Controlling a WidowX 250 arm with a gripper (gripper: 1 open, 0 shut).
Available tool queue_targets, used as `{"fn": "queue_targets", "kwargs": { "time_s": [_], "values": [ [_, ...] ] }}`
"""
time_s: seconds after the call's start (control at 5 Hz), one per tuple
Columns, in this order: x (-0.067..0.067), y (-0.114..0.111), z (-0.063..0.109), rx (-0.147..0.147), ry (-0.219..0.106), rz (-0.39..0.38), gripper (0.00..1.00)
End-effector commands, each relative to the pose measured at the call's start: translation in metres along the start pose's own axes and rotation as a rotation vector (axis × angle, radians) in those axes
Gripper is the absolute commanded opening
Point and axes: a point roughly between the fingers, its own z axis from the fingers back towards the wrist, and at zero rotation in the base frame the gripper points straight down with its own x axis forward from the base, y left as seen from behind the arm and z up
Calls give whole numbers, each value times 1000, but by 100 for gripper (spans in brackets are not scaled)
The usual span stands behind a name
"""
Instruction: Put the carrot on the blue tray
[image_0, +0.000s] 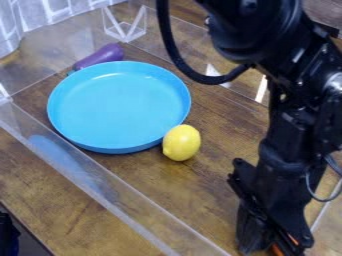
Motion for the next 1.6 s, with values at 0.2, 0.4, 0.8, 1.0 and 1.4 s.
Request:
{"fn": "queue_targets", "kwargs": {
  "time_s": [0.2, 0.4, 0.8, 1.0, 1.4],
  "values": [
    [5, -5, 8, 1, -19, -42, 0],
    [-3, -5, 8, 0, -8, -49, 0],
    [-10, 9, 17, 13, -17, -17, 0],
    [-10, 13, 26, 17, -22, 17, 0],
    [-18, 35, 77, 72, -66, 39, 0]
  ]
}}
